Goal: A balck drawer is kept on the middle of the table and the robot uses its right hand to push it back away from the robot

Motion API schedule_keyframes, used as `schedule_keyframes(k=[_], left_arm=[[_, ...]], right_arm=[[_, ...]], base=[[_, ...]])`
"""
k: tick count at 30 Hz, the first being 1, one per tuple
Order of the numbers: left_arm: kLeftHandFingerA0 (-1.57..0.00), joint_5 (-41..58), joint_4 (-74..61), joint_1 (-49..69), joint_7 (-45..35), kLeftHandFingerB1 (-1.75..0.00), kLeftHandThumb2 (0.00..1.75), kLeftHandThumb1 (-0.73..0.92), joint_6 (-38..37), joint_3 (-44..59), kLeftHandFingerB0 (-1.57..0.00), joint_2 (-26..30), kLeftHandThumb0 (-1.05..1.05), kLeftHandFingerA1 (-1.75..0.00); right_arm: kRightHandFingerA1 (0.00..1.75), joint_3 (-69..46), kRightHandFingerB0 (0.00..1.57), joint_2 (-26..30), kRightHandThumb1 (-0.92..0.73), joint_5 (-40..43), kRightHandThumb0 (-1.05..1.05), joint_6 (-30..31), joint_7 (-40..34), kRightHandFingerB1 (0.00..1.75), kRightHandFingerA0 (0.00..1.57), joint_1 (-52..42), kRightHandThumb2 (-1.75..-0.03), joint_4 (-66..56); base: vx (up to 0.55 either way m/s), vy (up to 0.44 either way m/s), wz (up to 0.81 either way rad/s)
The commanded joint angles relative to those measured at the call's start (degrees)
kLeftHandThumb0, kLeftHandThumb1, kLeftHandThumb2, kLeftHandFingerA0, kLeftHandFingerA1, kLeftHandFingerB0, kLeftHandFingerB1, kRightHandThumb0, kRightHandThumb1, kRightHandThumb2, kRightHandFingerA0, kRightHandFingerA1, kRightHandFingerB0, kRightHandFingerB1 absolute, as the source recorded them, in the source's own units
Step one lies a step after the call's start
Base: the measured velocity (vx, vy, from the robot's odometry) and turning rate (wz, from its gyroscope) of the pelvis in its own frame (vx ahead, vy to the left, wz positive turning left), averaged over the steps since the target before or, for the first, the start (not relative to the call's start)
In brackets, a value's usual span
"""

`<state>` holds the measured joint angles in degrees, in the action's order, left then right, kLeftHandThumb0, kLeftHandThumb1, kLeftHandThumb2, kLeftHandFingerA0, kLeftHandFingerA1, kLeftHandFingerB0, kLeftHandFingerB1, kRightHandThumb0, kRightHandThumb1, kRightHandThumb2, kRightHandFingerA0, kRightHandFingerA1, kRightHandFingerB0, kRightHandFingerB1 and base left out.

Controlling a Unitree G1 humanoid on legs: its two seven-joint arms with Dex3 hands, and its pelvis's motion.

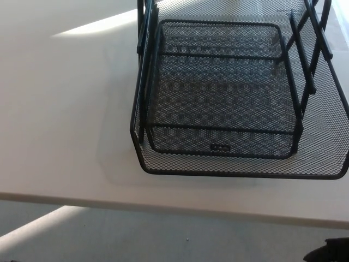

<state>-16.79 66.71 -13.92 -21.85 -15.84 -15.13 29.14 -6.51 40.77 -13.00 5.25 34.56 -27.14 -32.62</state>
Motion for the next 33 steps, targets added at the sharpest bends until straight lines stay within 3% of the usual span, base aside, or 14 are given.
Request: schedule_keyframes(k=[1, 5, 11, 12, 13, 14, 17, 18, 19, 20, 33], left_arm=[[-0.50, -1.2, 1.1, -0.9, -0.9, -0.33, 0.63, 0.75, -1.3, -0.5, -0.36, 1.0, -0.55, -0.39], [-0.50, -1.4, 0.9, -0.8, -1.2, -0.33, 0.63, 0.75, -1.6, -0.6, -0.34, 1.3, -0.56, -0.39], [-0.49, -1.6, 1.3, -0.8, -0.7, -0.33, 0.63, 0.75, -1.8, -0.8, -0.34, 1.3, -0.56, -0.39], [-0.50, -1.5, 1.1, -0.7, -0.8, -0.33, 0.63, 0.75, -1.8, -0.7, -0.34, 1.3, -0.56, -0.39], [-0.50, -1.5, 1.0, -0.7, -0.9, -0.33, 0.63, 0.75, -1.7, -0.7, -0.34, 1.3, -0.56, -0.39], [-0.51, -1.5, 0.9, -0.7, -0.9, -0.33, 0.63, 0.75, -1.7, -0.8, -0.34, 1.3, -0.56, -0.39], [-0.51, -1.6, 0.9, -0.7, -0.6, -0.33, 0.63, 0.75, -1.5, -0.8, -0.35, 1.1, -0.56, -0.39], [-0.50, -1.7, 0.8, -0.8, -0.6, -0.33, 0.63, 0.75, -1.5, -0.9, -0.35, 1.1, -0.56, -0.39], [-0.50, -1.7, 0.8, -0.8, -0.7, -0.33, 0.63, 0.75, -1.4, -1.0, -0.35, 1.0, -0.56, -0.39], [-0.51, -1.8, 0.8, -0.9, -0.6, -0.33, 0.63, 0.75, -1.3, -1.0, -0.36, 0.9, -0.56, -0.39], [-0.52, -1.2, 0.9, -0.9, -1.3, -0.33, 0.63, 0.75, -1.8, -0.8, -0.36, 0.9, -0.56, -0.39]], right_arm=[[0.44, -7.4, 0.39, 22.5, -0.76, 34.6, -0.44, 8.8, 25.4, 0.36, 0.57, 12.2, -0.63, -26.5], [0.47, 1.4, 0.40, 23.4, -0.77, 33.9, -0.44, 12.9, 26.8, 0.36, 0.58, 22.5, -0.63, -25.3], [0.47, 15.0, 0.42, 18.6, -0.81, 27.7, -0.47, 16.4, 31.7, 0.37, 0.61, 34.9, -0.63, -20.2], [0.58, 19.1, 0.36, 16.7, -0.68, 25.0, -0.51, 16.7, 33.5, 0.50, 0.52, 37.6, -0.93, -18.1], [0.58, 22.2, 0.36, 15.5, -0.68, 23.0, -0.51, 17.1, 34.9, 0.50, 0.52, 39.7, -0.93, -16.6], [0.46, 25.0, 0.42, 14.4, -0.82, 20.8, -0.48, 17.4, 35.9, 0.36, 0.59, 41.6, -0.65, -15.5], [0.46, 30.2, 0.42, 12.4, -0.82, 16.9, -0.48, 18.5, 37.4, 0.36, 0.59, 44.9, -0.65, -13.8], [0.59, 32.1, 0.37, 11.5, -0.67, 15.7, -0.52, 19.3, 37.8, 0.50, 0.52, 46.0, -0.93, -13.4], [0.59, 34.4, 0.37, 10.6, -0.67, 14.4, -0.52, 20.3, 38.1, 0.50, 0.52, 47.5, -0.93, -12.9], [0.47, 36.1, 0.44, 9.6, -0.80, 13.3, -0.47, 20.8, 38.4, 0.37, 0.58, 48.5, -0.64, -12.5], [0.47, 53.5, 0.39, 1.3, -0.75, 8.3, -0.49, 28.2, 38.7, 0.38, 0.58, 59.1, -0.66, -6.4]], base=[[0.00, 0.000, 0.00], [0.00, 0.000, 0.00], [0.00, 0.000, 0.00], [0.00, 0.000, 0.00], [0.00, 0.000, 0.00], [0.00, 0.000, 0.00], [0.00, 0.000, 0.00], [0.00, 0.000, 0.00], [0.00, 0.000, 0.00], [0.00, 0.000, 0.00], [0.00, 0.000, 0.00]])
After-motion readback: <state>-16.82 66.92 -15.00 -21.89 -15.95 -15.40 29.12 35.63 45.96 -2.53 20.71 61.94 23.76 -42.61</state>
